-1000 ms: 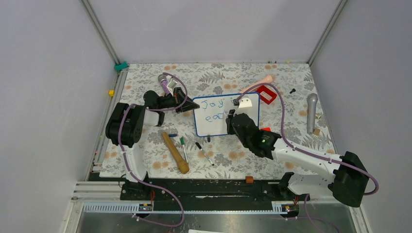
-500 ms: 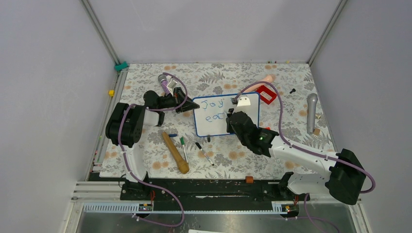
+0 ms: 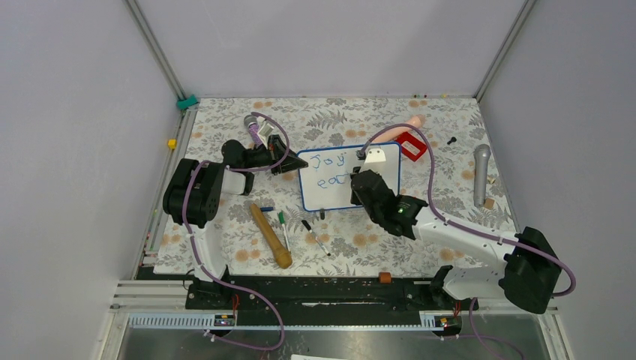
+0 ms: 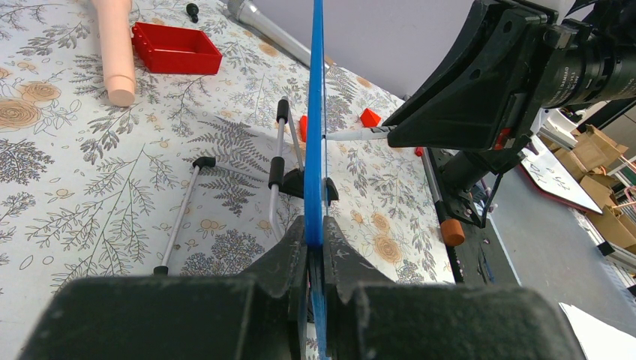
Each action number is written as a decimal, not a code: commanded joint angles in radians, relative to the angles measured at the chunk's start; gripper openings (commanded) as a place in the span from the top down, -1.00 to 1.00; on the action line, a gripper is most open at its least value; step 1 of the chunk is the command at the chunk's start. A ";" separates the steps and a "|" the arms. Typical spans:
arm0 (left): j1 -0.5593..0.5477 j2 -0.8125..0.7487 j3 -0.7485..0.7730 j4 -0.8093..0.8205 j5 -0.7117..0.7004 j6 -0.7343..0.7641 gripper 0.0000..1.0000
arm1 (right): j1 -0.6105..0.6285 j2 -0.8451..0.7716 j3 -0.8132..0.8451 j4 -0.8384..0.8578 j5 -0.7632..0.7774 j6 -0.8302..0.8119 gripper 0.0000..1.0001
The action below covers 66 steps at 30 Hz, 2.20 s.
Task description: Write a sentence on the whiteboard
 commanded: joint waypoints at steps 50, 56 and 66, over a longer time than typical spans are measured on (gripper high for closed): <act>-0.014 0.018 -0.028 0.013 0.135 0.120 1.00 | -0.020 0.032 0.097 -0.107 0.002 0.028 1.00; -0.014 0.018 -0.025 0.012 0.136 0.119 1.00 | -0.020 0.040 0.108 -0.158 -0.024 0.033 1.00; -0.013 0.017 -0.027 0.013 0.137 0.119 1.00 | -0.024 0.087 0.213 -0.143 -0.028 -0.057 1.00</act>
